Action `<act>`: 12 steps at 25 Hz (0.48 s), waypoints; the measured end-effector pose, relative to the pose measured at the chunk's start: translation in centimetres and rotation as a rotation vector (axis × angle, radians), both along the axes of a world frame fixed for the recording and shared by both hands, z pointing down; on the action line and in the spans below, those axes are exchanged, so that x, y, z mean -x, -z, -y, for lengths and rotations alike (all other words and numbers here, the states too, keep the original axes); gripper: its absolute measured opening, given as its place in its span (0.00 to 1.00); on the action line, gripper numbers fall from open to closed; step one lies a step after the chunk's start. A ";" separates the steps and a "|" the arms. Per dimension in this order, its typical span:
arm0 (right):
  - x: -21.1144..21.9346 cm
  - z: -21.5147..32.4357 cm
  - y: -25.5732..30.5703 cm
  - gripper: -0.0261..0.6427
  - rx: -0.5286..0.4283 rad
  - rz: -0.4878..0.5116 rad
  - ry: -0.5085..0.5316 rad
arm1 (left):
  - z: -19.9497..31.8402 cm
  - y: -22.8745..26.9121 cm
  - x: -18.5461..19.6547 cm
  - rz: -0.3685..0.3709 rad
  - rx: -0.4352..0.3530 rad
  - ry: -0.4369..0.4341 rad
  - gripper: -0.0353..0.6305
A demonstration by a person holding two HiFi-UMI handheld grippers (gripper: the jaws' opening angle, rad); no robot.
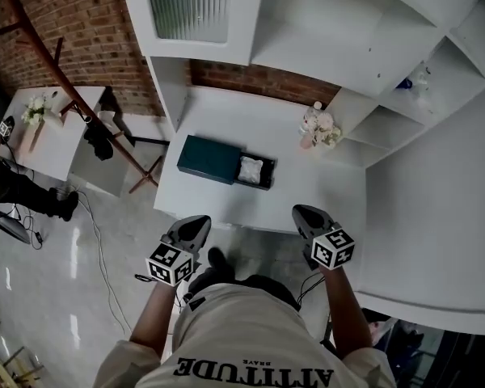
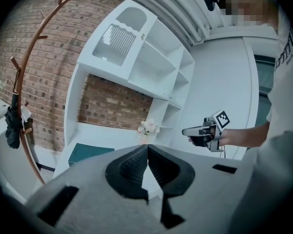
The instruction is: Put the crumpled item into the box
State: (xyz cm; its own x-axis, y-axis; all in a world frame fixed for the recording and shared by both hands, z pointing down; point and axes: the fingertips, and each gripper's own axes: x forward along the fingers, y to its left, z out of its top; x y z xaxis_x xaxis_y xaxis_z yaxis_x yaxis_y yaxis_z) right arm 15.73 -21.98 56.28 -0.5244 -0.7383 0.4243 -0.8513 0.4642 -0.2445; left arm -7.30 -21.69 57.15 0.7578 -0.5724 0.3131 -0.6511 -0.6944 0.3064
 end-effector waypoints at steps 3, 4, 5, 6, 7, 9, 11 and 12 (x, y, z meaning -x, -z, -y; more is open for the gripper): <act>-1.2 -2.2 0.0 0.09 -0.002 0.009 -0.003 | -1.8 0.4 -1.0 0.004 -0.005 0.025 0.09; -1.7 -3.0 0.0 0.09 -0.001 0.013 -0.003 | -2.6 0.5 -1.4 0.005 -0.006 0.034 0.09; -2.0 -3.9 0.0 0.09 -0.002 0.019 -0.002 | -3.4 0.5 -1.7 0.006 -0.006 0.042 0.09; -2.3 -4.8 0.2 0.09 -0.005 0.023 0.003 | -4.3 0.6 -2.0 0.006 -0.007 0.051 0.09; -2.5 -5.8 0.5 0.09 -0.010 0.027 0.009 | -5.3 0.6 -2.3 0.006 -0.010 0.058 0.09; -2.9 -7.7 1.0 0.09 -0.022 0.030 0.025 | -7.2 0.8 -2.8 0.007 -0.015 0.073 0.09; -3.4 -9.7 1.4 0.09 -0.031 0.031 0.038 | -9.1 1.0 -3.4 0.005 -0.018 0.088 0.09; -3.7 -10.7 1.5 0.09 -0.034 0.032 0.043 | -10.2 1.0 -3.7 0.003 -0.019 0.096 0.09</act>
State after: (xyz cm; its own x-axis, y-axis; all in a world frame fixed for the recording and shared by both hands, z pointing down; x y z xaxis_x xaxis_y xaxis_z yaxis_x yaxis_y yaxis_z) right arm 19.46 -11.28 54.74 -0.5692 -0.7281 0.3820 -0.8222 0.5088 -0.2552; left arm -3.55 -11.49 56.12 0.6980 -0.6484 0.3039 -0.7160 -0.6340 0.2920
